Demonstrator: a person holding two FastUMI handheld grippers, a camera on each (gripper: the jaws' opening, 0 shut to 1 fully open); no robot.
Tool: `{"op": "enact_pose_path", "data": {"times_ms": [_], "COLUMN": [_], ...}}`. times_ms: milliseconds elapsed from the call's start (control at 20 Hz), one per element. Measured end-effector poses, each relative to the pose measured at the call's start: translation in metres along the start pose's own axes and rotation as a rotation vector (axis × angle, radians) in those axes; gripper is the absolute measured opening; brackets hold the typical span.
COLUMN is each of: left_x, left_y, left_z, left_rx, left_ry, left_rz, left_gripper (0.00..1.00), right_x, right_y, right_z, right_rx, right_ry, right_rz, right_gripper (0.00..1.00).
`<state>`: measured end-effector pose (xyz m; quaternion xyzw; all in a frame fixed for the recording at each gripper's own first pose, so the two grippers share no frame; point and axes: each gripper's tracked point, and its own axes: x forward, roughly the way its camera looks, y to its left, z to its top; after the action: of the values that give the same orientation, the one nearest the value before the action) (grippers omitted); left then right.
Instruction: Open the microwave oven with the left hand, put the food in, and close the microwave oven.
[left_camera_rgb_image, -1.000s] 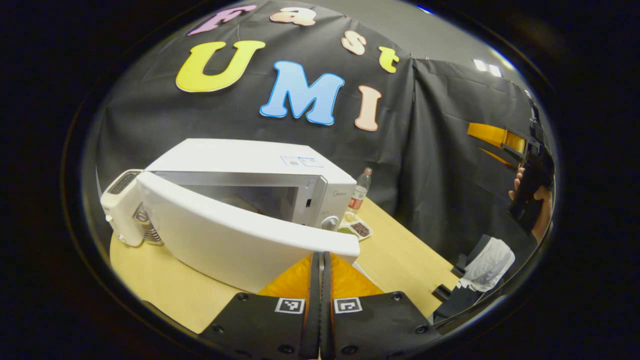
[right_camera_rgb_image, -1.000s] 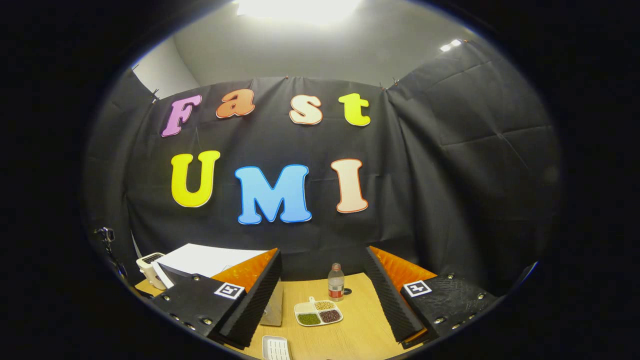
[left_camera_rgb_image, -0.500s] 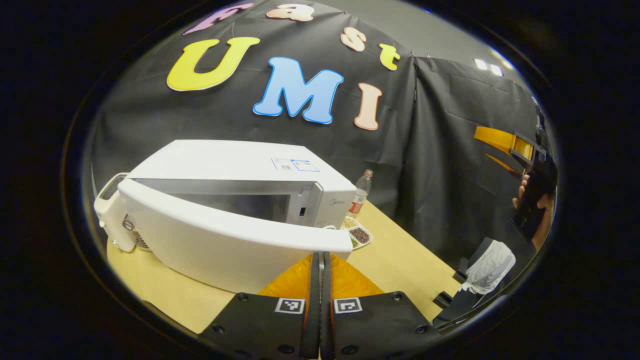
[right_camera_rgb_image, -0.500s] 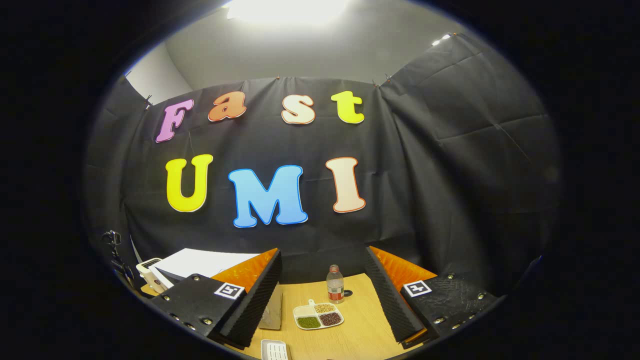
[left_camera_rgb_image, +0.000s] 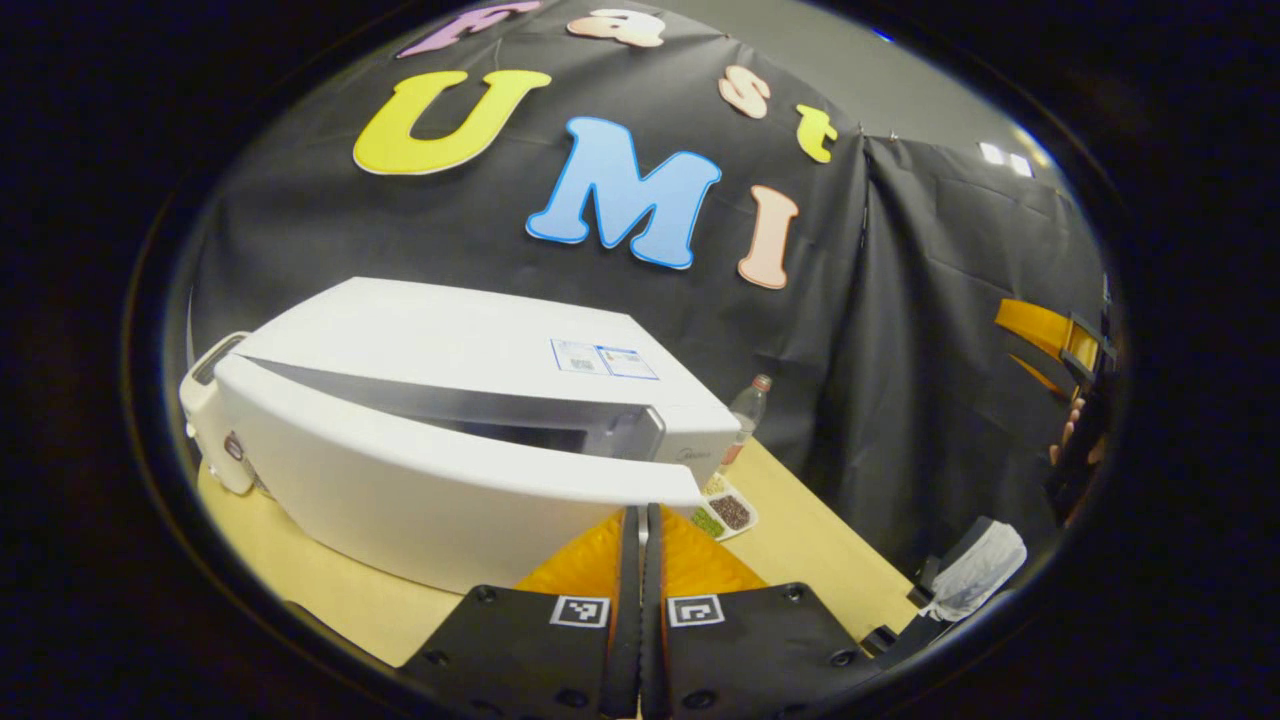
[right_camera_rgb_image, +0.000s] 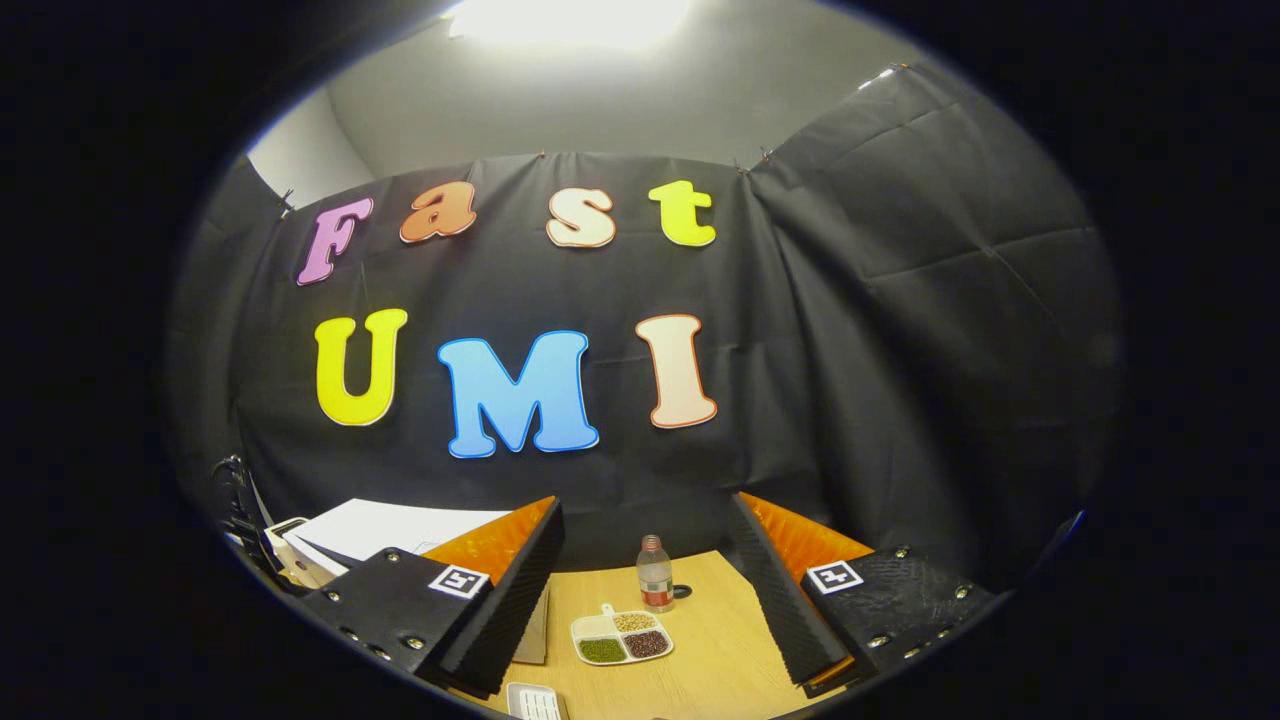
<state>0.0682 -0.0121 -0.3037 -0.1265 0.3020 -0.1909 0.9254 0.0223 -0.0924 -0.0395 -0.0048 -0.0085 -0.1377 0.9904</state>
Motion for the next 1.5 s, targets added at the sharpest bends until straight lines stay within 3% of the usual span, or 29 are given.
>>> {"op": "enact_pose_path", "data": {"times_ms": [450,1500], "left_x": [0.035,0.046], "left_y": [0.008,0.017], "left_z": [0.015,0.02], "left_rx": [-0.037,-0.004], "left_ry": [-0.005,-0.017], "left_rz": [0.031,0.059], "left_gripper": [0.07,0.07], "right_x": [0.008,0.023], "right_y": [-0.002,0.028], "right_z": [-0.003,-0.014], "right_rx": [-0.027,-0.042], "right_ry": [0.016,0.043], "right_rz": [0.01,0.059], "right_gripper": [1.0,1.0]}}
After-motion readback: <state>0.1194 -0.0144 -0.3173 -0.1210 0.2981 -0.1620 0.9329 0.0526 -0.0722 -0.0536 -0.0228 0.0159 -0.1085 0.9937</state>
